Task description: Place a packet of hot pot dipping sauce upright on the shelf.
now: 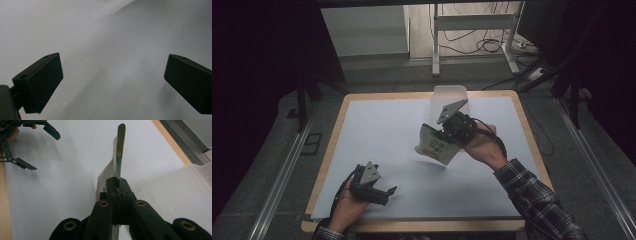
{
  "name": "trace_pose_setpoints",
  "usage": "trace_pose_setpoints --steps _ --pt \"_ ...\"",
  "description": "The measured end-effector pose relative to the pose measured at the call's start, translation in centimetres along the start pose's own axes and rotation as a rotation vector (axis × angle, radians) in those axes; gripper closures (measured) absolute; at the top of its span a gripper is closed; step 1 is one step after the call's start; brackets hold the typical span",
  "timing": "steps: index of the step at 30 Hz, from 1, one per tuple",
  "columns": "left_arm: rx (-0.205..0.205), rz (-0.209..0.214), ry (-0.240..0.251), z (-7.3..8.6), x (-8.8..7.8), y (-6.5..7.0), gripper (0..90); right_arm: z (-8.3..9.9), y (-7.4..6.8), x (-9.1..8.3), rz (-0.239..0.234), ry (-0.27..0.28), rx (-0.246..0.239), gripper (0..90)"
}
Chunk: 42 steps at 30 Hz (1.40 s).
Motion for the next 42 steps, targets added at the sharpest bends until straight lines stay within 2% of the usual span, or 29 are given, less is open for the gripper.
trace_pose_setpoints --steps 5,10,12,21,42 --pt "0.001 -0.001 -0.001 0.0 0.0 0.0 1.9 -0.5 0.6 -0.1 0.005 0.002 -0.011 89.2" --pt "0.002 -0.002 -0.001 0.0 0.0 0.0 1.8 -1.1 1.3 0.0 -0.021 0.009 -0.005 89.3" --pt "0.001 -0.002 0.000 0.0 0.0 0.0 1.9 -1.5 1.5 0.2 -0.046 0.026 -0.006 89.3" --pt "0.006 0.000 -0.004 0.1 0.1 0.0 1.8 -2.7 2.1 0.5 -0.055 0.044 -0.020 89.3" --pt "0.018 0.006 -0.010 0.1 0.1 0.2 1.8 -6.9 3.8 1.9 -0.106 0.098 -0.053 89.3"
Point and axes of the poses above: each handheld gripper's, and its own axes: x roughly forward along the jaws, z roughly out of its underside, y roughly to its right, the point moved 7 cm from there along x, roughly forward along the jaws, and after that the axes turned 6 degrees about y, right-handed, at the moved point
